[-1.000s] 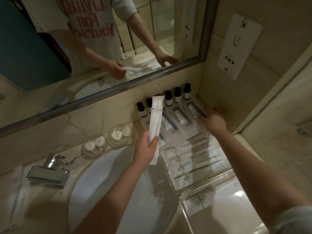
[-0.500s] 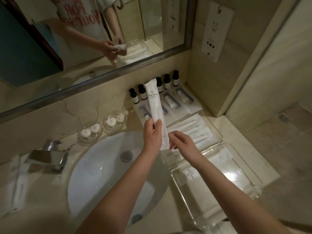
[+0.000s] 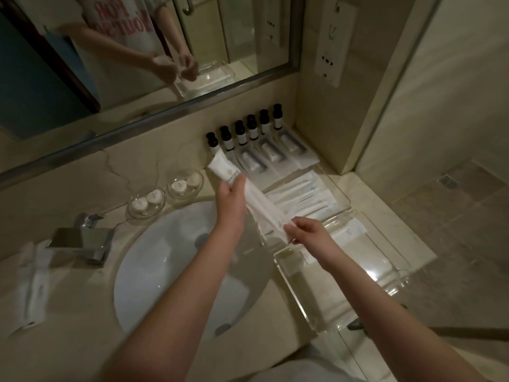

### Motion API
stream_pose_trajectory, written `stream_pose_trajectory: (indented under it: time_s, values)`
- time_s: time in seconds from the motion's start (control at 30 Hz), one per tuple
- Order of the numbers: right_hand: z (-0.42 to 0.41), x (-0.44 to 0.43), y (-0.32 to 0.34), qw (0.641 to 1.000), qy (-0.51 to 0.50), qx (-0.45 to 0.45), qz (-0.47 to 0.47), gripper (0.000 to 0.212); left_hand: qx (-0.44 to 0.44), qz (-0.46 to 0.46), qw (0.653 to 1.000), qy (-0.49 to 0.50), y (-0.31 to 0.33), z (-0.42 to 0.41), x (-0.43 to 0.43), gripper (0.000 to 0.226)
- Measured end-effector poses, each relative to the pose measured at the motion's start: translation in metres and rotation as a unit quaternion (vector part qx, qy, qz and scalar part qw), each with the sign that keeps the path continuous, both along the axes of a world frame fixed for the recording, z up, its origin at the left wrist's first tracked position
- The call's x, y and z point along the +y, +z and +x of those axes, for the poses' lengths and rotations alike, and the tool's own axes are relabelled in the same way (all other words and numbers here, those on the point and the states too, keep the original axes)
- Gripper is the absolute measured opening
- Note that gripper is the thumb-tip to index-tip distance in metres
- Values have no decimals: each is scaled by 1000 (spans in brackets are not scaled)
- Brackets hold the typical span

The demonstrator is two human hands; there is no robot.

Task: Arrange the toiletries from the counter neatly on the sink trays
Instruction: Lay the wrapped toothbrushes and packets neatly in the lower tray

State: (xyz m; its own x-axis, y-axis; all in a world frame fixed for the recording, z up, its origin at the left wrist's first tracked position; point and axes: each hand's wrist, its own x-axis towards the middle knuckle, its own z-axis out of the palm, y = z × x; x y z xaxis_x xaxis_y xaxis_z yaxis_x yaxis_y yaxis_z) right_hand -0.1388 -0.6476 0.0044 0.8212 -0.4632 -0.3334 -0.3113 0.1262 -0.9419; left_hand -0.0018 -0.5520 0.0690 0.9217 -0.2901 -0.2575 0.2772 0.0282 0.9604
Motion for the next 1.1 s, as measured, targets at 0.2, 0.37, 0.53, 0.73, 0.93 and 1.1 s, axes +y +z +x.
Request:
stream_pose_trajectory:
  time_s: [0.2,0.37,0.53,0.73,0.93,1.1]
  values:
    - [-34,-28,-8,988,-150,4,27,15,-30,41,997,-50,-19,-3,18,9]
    - [-51,-43,-10,963,-256,-22,83,1,26,154,979,-135,-45,-30,19,6]
    - [-70,-58,-13,954,-296,-12,52,12,-18,262,914,-309,-74,-57,16,17]
    - [-92,-79,-20,946,-312,75,-42,31,-177,396,791,-432,-97,-95,1,20]
    - [-92,-78,-40,913,-175,261,-262,51,-391,501,616,-465,-102,-112,-4,28]
    - [-94,-64,-53,815,-76,307,-485,38,-427,504,600,-451,-105,-114,-3,27]
